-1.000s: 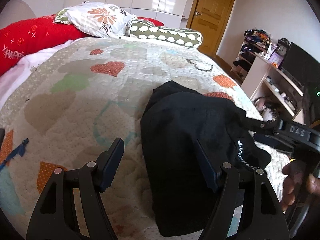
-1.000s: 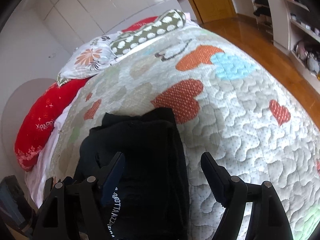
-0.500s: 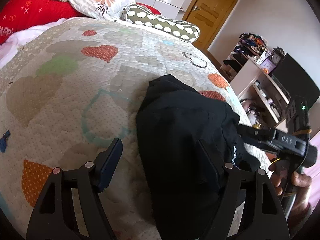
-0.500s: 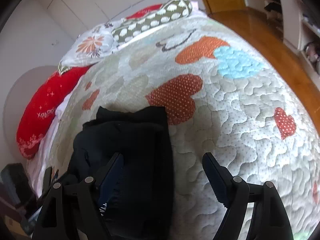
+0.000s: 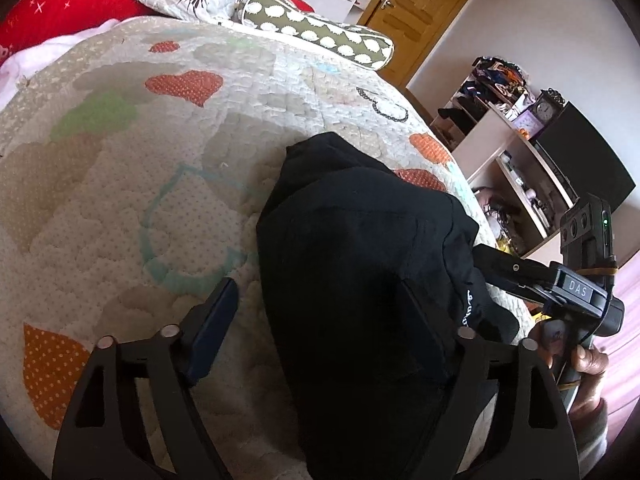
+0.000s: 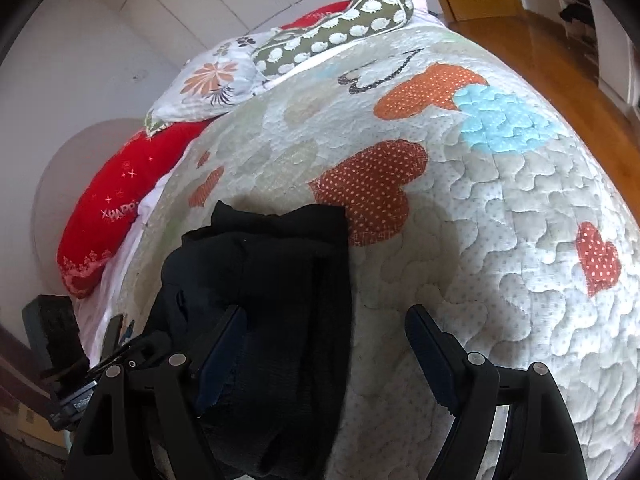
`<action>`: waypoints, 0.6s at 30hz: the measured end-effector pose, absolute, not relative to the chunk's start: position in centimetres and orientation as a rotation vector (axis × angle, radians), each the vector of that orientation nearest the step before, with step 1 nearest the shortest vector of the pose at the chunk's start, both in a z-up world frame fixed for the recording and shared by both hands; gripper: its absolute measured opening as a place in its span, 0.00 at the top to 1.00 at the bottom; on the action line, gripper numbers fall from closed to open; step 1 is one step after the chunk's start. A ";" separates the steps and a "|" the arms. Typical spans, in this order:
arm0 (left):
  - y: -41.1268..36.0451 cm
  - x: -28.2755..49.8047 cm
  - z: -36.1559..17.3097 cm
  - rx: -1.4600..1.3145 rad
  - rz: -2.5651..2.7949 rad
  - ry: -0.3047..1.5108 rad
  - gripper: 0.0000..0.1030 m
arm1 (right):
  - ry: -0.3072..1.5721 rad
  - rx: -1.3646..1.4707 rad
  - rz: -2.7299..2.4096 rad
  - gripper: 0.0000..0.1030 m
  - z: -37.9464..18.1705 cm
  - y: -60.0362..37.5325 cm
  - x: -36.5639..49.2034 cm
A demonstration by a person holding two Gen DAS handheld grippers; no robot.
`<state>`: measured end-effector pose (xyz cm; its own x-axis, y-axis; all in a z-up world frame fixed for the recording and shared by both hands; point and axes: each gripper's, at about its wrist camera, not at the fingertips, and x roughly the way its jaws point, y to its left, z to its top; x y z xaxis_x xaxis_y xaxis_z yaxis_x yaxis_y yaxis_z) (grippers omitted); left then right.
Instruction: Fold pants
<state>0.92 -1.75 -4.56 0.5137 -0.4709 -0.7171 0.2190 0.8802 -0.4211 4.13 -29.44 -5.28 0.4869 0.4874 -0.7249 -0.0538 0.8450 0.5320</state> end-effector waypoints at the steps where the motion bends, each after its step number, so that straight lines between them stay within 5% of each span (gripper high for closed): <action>1: -1.9 1.0 -4.7 -0.296 -0.426 0.951 0.15 | 1.015 0.495 0.377 0.20 -5.5 -29.4 4.3; 18: -5.0 -0.5 -5.2 -0.068 -0.508 0.983 0.07 | 0.887 0.282 0.285 0.21 -2.7 -27.6 3.3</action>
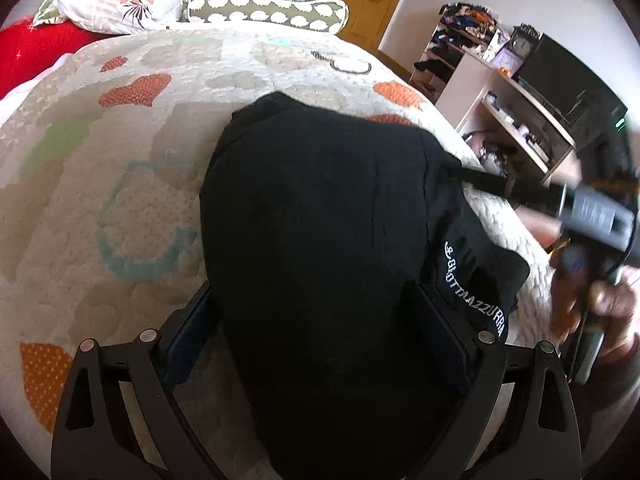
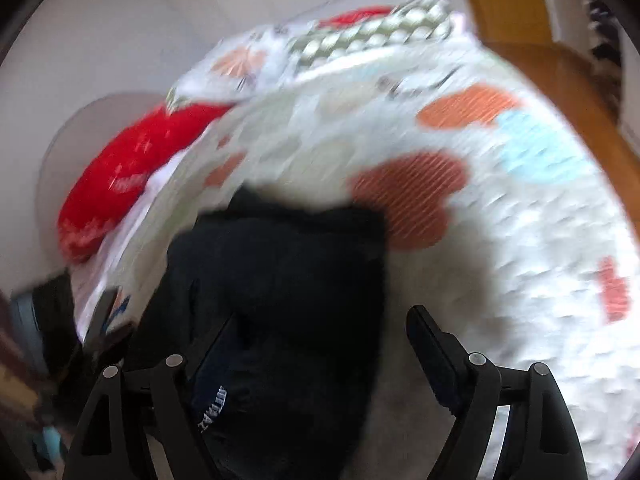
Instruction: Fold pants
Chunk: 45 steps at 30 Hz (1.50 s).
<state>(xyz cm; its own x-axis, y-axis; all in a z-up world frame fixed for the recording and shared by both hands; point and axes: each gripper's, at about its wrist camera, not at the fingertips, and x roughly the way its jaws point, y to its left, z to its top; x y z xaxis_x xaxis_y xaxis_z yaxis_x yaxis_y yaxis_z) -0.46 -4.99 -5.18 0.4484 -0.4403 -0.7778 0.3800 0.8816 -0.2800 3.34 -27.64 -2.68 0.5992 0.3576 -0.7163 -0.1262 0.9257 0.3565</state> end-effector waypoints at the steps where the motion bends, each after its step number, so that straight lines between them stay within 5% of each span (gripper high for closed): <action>1: -4.9 -0.4 -5.3 -0.073 -0.508 0.988 0.07 | 0.851 0.249 0.269 0.21 -1.9 -27.4 3.4; 5: -5.1 -0.7 -5.4 -0.057 -0.497 0.979 0.07 | 0.844 0.118 0.395 0.41 -0.3 -23.6 4.5; 13: -5.1 -0.3 -5.5 -0.082 -0.483 0.952 0.07 | 0.880 -0.220 0.371 0.46 -4.6 -17.4 8.2; 24: -2.5 -0.9 -2.4 -0.126 -0.480 0.819 0.07 | 0.893 0.099 0.374 0.38 -2.2 -23.8 6.0; 27: -1.4 0.1 -3.0 -0.176 -0.462 0.864 0.07 | 0.934 0.157 0.406 0.27 -2.4 -25.3 4.5; 33: -1.2 1.8 -5.1 -0.304 -0.498 1.004 0.05 | 1.022 0.284 0.491 0.23 -5.4 -27.1 3.6; 40: -3.6 1.3 -5.3 -0.215 -0.492 0.970 0.01 | 0.954 0.298 0.566 0.14 -6.5 -25.4 4.4; 43: -3.7 1.3 -5.3 -0.218 -0.516 0.949 0.09 | 0.931 0.270 0.553 0.41 -5.7 -24.7 4.4; 45: -3.5 1.4 -5.1 -0.255 -0.546 0.946 0.31 | 0.921 0.261 0.562 0.56 -5.1 -24.7 4.2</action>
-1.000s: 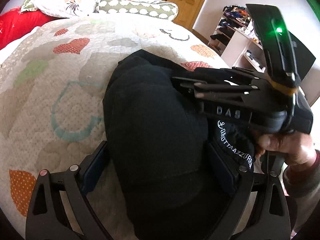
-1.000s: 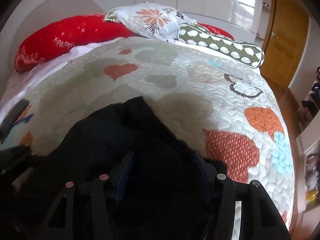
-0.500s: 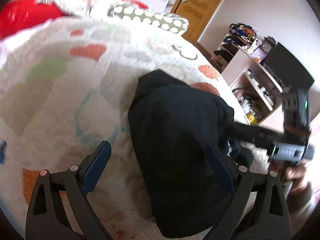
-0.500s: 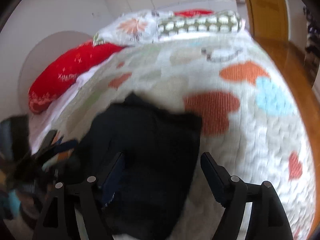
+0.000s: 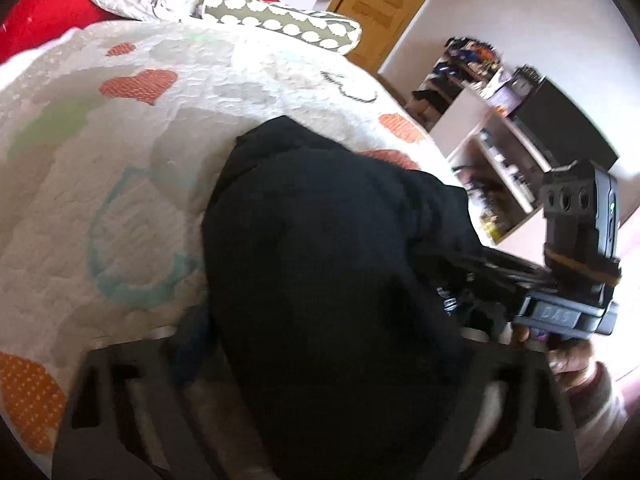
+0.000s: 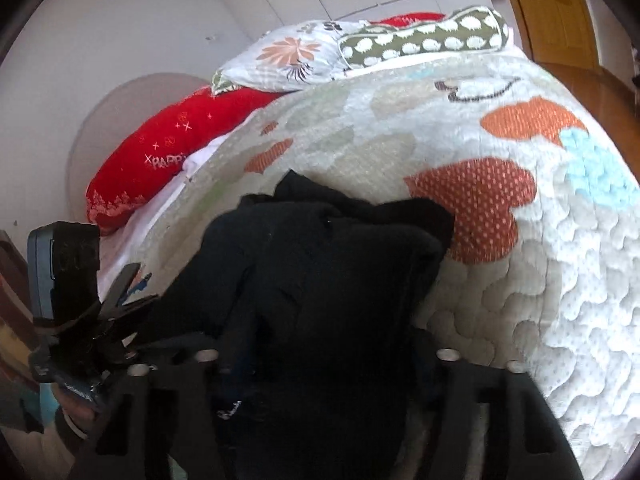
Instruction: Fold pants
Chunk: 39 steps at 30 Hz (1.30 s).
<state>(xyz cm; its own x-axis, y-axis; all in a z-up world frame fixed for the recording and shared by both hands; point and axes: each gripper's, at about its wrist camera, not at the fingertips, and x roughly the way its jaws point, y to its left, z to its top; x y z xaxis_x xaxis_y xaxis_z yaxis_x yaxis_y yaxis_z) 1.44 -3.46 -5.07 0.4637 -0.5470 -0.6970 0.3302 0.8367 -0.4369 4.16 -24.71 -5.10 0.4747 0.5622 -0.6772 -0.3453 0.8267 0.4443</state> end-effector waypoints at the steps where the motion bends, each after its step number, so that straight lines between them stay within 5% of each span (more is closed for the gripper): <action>1: -3.5 1.5 -4.9 -0.263 -0.552 0.940 0.35 | 0.906 0.252 0.566 0.58 -4.4 -24.6 3.8; 4: -3.2 1.2 -3.6 -0.275 -0.553 0.895 0.48 | 0.852 0.199 0.572 0.63 -2.1 -23.5 3.1; 15: 1.5 5.6 3.0 -0.159 -0.362 0.826 0.50 | 0.802 0.252 0.546 0.62 2.3 -18.4 8.7; 16: 1.5 6.3 2.4 -0.144 -0.332 0.860 0.48 | 0.846 0.232 0.502 0.62 1.4 -17.6 10.0; 18: 1.6 7.7 -0.4 -0.106 -0.222 0.937 0.37 | 0.924 0.122 0.355 0.46 -1.1 -16.1 11.6; 21: 2.4 7.9 -4.0 -0.136 -0.129 0.932 0.15 | 0.967 -0.037 0.220 0.42 -3.7 -15.1 12.0; 32: 3.0 4.3 -1.4 -0.164 -0.035 0.839 0.15 | 0.737 -0.016 0.260 0.42 2.2 -13.7 8.4; 39: 2.4 3.2 -2.2 -0.068 0.009 0.797 0.15 | 0.802 -0.002 0.297 0.47 0.7 -11.0 10.1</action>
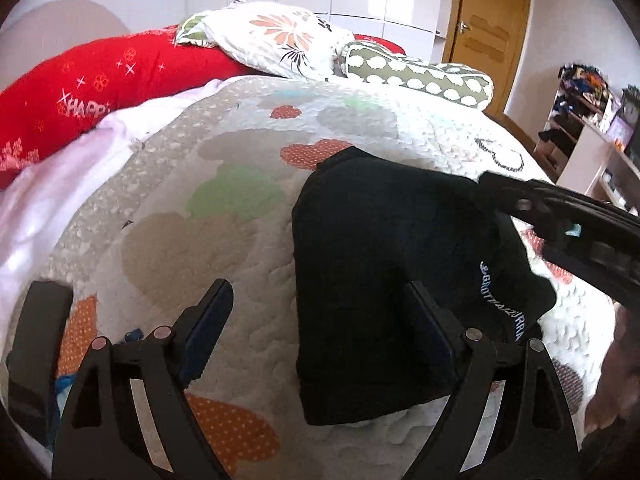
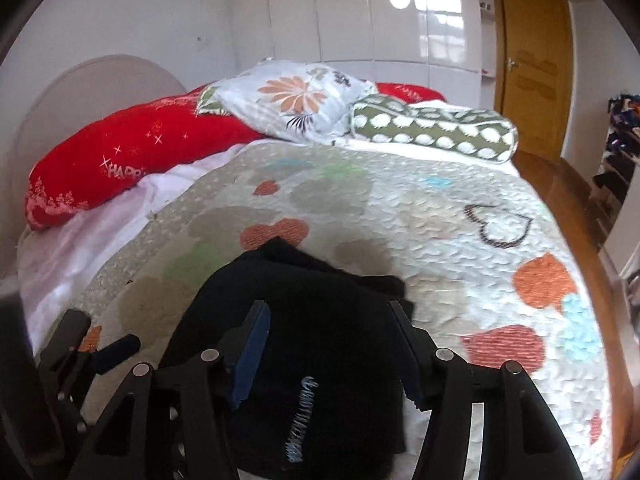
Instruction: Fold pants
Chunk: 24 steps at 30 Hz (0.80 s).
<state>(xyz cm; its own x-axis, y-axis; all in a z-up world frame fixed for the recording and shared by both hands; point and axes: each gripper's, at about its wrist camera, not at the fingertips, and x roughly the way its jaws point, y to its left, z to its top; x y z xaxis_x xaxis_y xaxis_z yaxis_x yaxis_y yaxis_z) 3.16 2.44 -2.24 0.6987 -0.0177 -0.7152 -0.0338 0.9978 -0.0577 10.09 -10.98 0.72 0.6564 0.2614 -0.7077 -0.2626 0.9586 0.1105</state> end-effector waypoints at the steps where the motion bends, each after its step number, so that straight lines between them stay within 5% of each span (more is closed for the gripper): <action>1: 2.5 3.2 -2.4 -0.067 0.004 0.794 0.15 | 0.833 0.005 0.293 0.47 -0.1 -10.9 10.7; 7: 2.3 4.0 -2.6 -0.050 -0.022 0.808 0.15 | 0.930 -0.049 0.280 0.48 -4.0 -10.1 12.9; 24: 3.2 1.9 -1.3 -0.004 -0.022 0.738 0.15 | 0.918 -0.004 0.262 0.47 -1.9 -13.7 6.9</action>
<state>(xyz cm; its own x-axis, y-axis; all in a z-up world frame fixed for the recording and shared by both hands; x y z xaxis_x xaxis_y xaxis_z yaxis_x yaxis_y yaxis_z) 1.93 3.18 -1.30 0.7398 -0.0212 -0.6725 0.0181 0.9998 -0.0116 6.95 -13.72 -1.86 0.5775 0.2220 -0.7856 -0.2257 0.9682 0.1077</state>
